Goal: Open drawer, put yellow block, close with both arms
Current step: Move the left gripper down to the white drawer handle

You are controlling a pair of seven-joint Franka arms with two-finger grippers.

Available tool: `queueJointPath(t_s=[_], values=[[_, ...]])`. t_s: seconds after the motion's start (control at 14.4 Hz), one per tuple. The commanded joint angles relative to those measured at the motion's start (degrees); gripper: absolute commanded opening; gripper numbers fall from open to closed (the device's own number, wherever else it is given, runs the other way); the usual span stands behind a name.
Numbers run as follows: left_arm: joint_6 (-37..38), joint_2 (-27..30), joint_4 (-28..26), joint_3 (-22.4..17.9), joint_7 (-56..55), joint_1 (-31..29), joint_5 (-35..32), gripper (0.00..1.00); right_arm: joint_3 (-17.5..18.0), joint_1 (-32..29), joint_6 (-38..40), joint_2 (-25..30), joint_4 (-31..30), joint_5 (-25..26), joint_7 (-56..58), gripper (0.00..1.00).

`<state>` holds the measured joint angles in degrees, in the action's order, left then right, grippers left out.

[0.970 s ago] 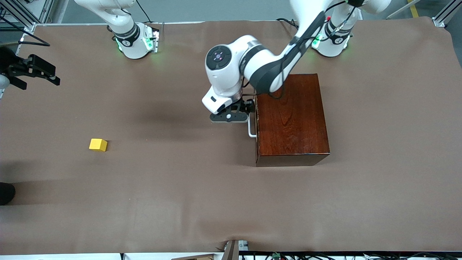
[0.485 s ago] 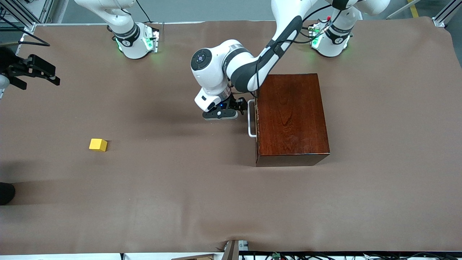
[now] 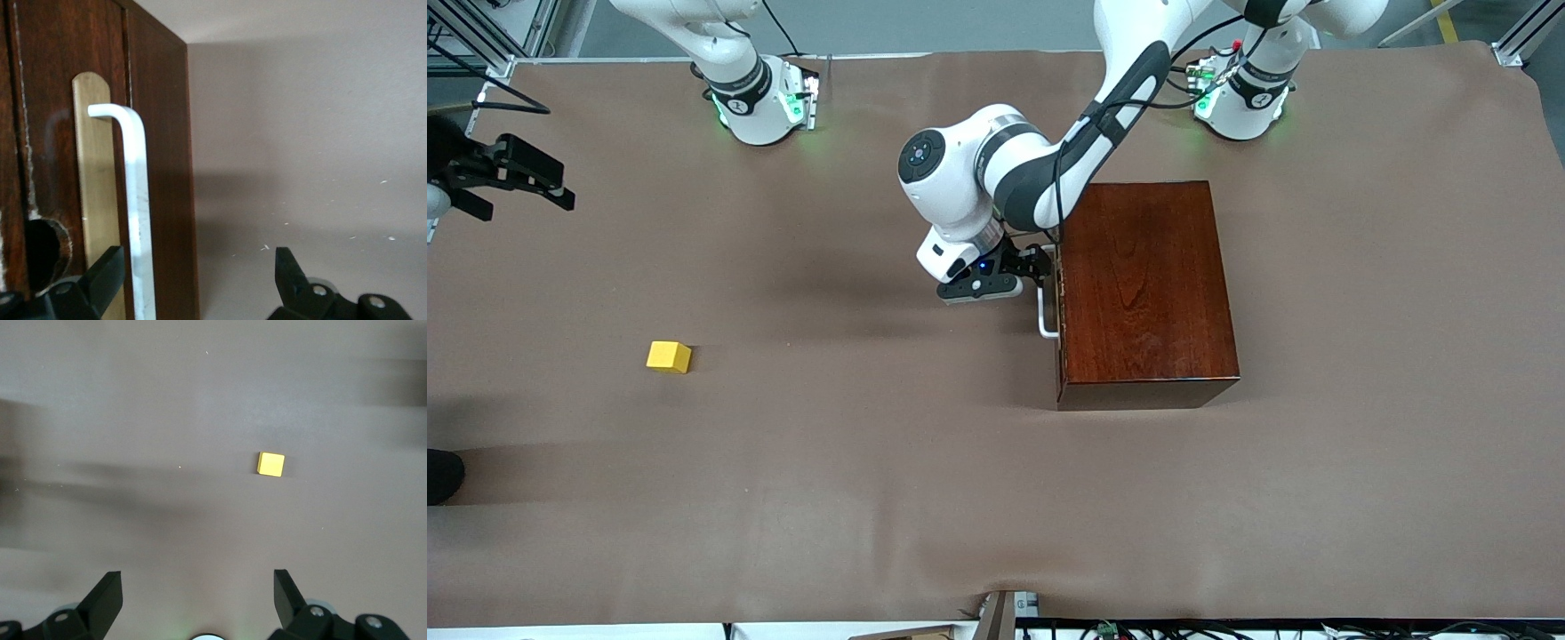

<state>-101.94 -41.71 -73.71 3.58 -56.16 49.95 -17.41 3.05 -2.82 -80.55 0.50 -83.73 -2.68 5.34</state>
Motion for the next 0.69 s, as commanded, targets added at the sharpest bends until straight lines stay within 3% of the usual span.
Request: queueJointPath(t_s=[0.0, 0.62], values=[[2.5, -0.6, 0.8, -0.2, 0.0, 0.4, -1.6, 1.00, 0.5, -0.9, 0.0, 0.2, 0.1, -0.9, 0.3, 1.00], [-0.9, -2.9, 1.3, -0.2, -3.9, -0.6, -0.9, 1.00, 0.5, -0.9, 0.0, 0.1, 0.1, -0.9, 0.3, 1.00]])
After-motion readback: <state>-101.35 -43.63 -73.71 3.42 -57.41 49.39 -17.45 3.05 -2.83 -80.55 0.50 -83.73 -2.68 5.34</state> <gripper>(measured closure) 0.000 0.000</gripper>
